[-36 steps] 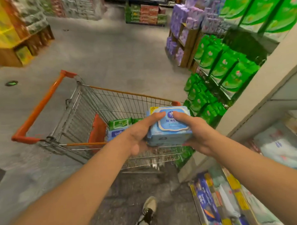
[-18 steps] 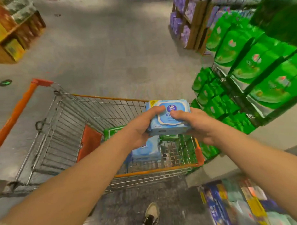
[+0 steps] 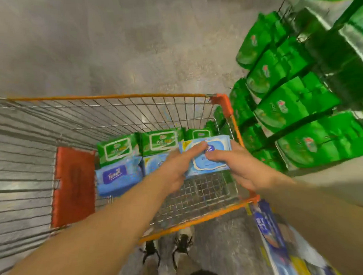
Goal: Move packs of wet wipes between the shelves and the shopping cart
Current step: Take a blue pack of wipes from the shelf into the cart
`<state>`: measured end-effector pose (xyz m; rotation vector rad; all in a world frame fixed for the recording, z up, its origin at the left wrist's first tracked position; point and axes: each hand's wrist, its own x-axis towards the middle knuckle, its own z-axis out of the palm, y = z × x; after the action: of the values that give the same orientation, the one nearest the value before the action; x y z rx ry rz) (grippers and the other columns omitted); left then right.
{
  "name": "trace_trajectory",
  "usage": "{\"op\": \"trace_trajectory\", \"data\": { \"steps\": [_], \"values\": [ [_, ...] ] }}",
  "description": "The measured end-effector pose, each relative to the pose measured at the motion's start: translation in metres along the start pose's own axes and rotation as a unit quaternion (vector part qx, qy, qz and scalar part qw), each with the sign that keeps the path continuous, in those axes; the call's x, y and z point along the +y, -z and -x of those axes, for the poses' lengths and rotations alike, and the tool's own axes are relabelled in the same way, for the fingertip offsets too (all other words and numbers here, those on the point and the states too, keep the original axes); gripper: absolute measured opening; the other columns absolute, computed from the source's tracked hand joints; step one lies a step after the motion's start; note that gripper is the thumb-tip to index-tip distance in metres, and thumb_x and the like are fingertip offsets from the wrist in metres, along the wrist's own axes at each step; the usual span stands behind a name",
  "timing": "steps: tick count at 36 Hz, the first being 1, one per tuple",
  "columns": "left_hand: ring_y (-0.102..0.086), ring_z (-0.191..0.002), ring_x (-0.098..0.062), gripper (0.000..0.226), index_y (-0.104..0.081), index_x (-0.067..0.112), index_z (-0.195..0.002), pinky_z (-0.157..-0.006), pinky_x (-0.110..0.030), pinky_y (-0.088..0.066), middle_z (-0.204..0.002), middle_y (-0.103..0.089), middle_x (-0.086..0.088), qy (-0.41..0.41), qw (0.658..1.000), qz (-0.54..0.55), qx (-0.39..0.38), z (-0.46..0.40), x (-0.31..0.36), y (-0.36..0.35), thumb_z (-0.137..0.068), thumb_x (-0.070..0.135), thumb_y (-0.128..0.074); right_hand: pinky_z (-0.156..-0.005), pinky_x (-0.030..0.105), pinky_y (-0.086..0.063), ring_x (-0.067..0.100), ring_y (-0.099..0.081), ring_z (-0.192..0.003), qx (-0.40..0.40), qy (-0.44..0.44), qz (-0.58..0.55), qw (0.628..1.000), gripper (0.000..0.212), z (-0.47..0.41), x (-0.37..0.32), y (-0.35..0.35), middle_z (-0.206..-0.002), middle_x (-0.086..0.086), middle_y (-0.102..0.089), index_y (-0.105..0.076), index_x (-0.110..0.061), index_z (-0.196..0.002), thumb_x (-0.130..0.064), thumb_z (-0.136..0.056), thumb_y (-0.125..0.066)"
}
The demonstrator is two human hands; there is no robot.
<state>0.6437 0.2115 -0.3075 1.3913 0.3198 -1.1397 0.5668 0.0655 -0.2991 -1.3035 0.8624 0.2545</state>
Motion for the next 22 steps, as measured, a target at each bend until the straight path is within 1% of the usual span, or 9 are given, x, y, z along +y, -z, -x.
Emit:
{"op": "trace_trajectory", "data": {
  "steps": [3, 5, 6, 9, 12, 15, 18, 20, 22],
  "values": [
    [-0.076, -0.075, -0.009, 0.018, -0.07, 0.015, -0.106, -0.063, -0.022, -0.061, -0.093, -0.081, 0.002, 0.005, 1.0, 0.014, 0.0, -0.035, -0.025, -0.003, -0.094, 0.028, -0.073, -0.092, 0.044, -0.058, 0.025, -0.075, -0.097, 0.011, -0.022, 0.004, 1.0, 0.075, -0.028, 0.025, 0.007, -0.109, 0.008, -0.076, -0.062, -0.014, -0.127, -0.024, -0.056, -0.086],
    [-0.074, -0.066, -0.003, 0.008, -0.065, 0.019, -0.094, -0.052, -0.016, -0.055, -0.082, -0.079, 0.008, 0.004, 1.0, 0.016, 0.013, -0.056, -0.042, -0.004, -0.097, 0.025, -0.07, -0.091, 0.046, -0.059, 0.026, -0.075, -0.095, 0.029, -0.038, -0.002, 0.999, 0.085, -0.047, 0.043, 0.011, -0.108, 0.008, -0.076, -0.06, -0.016, -0.127, -0.027, -0.048, -0.09],
    [-0.074, -0.067, -0.004, 0.008, -0.065, 0.018, -0.095, -0.052, -0.017, -0.055, -0.08, -0.079, 0.008, 0.005, 1.0, 0.014, 0.026, -0.064, -0.048, -0.006, -0.097, 0.024, -0.07, -0.092, 0.047, -0.058, 0.027, -0.075, -0.096, 0.034, -0.047, -0.007, 0.998, 0.092, -0.057, 0.052, 0.013, -0.109, 0.009, -0.076, -0.059, -0.016, -0.129, -0.029, -0.044, -0.092],
    [-0.077, -0.094, -0.02, 0.036, -0.068, 0.011, -0.121, -0.075, -0.032, -0.061, -0.11, -0.078, -0.007, 0.013, 0.999, 0.005, 0.044, -0.086, -0.062, -0.007, -0.093, 0.033, -0.075, -0.091, 0.046, -0.058, 0.03, -0.074, -0.098, 0.046, -0.064, -0.03, 0.996, 0.1, -0.079, 0.076, 0.013, -0.112, 0.012, -0.074, -0.056, -0.015, -0.133, -0.032, -0.041, -0.09],
    [-0.073, -0.106, -0.026, 0.062, -0.064, 0.012, -0.13, -0.099, -0.048, -0.057, -0.117, -0.076, -0.008, 0.02, 0.998, 0.0, 0.059, -0.104, -0.071, -0.006, -0.081, 0.047, -0.081, -0.077, 0.034, -0.055, 0.028, -0.072, -0.096, 0.067, -0.096, -0.04, 0.992, 0.082, -0.083, 0.075, 0.005, -0.104, 0.009, -0.073, -0.051, -0.013, -0.131, -0.025, -0.058, -0.087],
    [-0.072, -0.106, -0.024, 0.061, -0.064, 0.015, -0.128, -0.096, -0.04, -0.054, -0.114, -0.077, -0.005, 0.059, 0.997, -0.002, 0.057, -0.121, -0.076, -0.005, -0.081, 0.051, -0.078, -0.066, 0.028, -0.041, 0.012, -0.058, -0.076, 0.08, -0.123, -0.048, 0.988, 0.044, -0.097, 0.086, 0.007, -0.088, 0.001, -0.059, -0.044, -0.012, -0.117, -0.011, -0.085, -0.075],
    [-0.072, -0.099, -0.024, 0.055, -0.066, 0.014, -0.127, -0.085, -0.036, -0.049, -0.109, -0.078, -0.006, 0.083, 0.995, 0.004, 0.051, -0.135, -0.078, -0.007, -0.082, 0.044, -0.074, -0.066, 0.03, -0.043, 0.02, -0.064, -0.089, 0.106, -0.133, -0.037, 0.985, 0.058, -0.111, 0.092, 0.008, -0.105, 0.006, -0.067, -0.051, -0.015, -0.132, -0.014, -0.08, -0.077],
    [-0.072, -0.105, -0.023, 0.056, -0.067, 0.014, -0.127, -0.092, -0.036, -0.049, -0.113, -0.078, -0.006, 0.082, 0.995, 0.013, 0.053, -0.143, -0.078, -0.009, -0.081, 0.044, -0.077, -0.063, 0.028, -0.04, 0.014, -0.06, -0.081, 0.113, -0.135, -0.038, 0.984, 0.048, -0.119, 0.094, 0.007, -0.096, 0.0, -0.062, -0.048, -0.017, -0.125, -0.014, -0.084, -0.075],
    [-0.067, -0.117, -0.023, 0.082, -0.064, 0.017, -0.133, -0.107, -0.04, -0.046, -0.123, -0.074, -0.002, 0.071, 0.995, 0.025, 0.065, -0.156, -0.084, -0.009, -0.063, 0.055, -0.085, -0.07, 0.03, -0.044, 0.013, -0.059, -0.08, 0.126, -0.14, -0.039, 0.981, 0.046, -0.127, 0.097, 0.008, -0.094, -0.003, -0.061, -0.047, -0.019, -0.12, -0.016, -0.085, -0.076]
  ]
}}
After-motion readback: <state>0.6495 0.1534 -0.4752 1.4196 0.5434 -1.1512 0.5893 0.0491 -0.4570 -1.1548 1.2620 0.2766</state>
